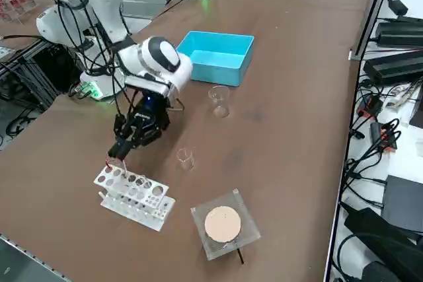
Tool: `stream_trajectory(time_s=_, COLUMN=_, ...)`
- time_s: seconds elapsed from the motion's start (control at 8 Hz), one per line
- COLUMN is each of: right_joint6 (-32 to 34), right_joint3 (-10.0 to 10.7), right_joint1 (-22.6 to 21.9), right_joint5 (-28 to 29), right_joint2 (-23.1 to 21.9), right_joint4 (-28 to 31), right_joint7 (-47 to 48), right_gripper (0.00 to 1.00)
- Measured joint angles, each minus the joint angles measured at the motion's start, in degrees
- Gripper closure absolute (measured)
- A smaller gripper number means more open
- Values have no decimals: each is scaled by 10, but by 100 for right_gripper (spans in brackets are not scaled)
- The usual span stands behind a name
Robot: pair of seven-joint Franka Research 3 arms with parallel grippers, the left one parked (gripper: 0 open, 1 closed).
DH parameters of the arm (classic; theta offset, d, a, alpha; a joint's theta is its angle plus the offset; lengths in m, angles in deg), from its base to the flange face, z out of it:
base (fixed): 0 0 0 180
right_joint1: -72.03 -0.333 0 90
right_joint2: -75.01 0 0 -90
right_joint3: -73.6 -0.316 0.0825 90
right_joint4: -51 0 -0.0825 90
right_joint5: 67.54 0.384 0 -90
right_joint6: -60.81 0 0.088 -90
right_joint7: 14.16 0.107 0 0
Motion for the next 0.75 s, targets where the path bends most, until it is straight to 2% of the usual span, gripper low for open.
stream_trajectory(time_s=0.12, right_joint6=-3, right_joint3=-6, right_joint1=-4, right_joint5=16, right_joint2=-27, right_joint4=-1, right_joint7=-54, right_gripper=95)
stream_trajectory(time_s=0.25, right_joint6=-11, right_joint3=-13, right_joint1=-18, right_joint5=67, right_joint2=-58, right_joint4=-6, right_joint7=-122, right_gripper=95)
stream_trajectory(time_s=0.5, right_joint6=-17, right_joint3=-30, right_joint1=-83, right_joint5=235, right_joint2=-120, right_joint4=-47, right_joint7=-265, right_gripper=95)
stream_trajectory(time_s=0.75, right_joint6=-16, right_joint3=-35, right_joint1=-151, right_joint5=352, right_joint2=-137, right_joint4=-107, right_joint7=-317, right_gripper=95)
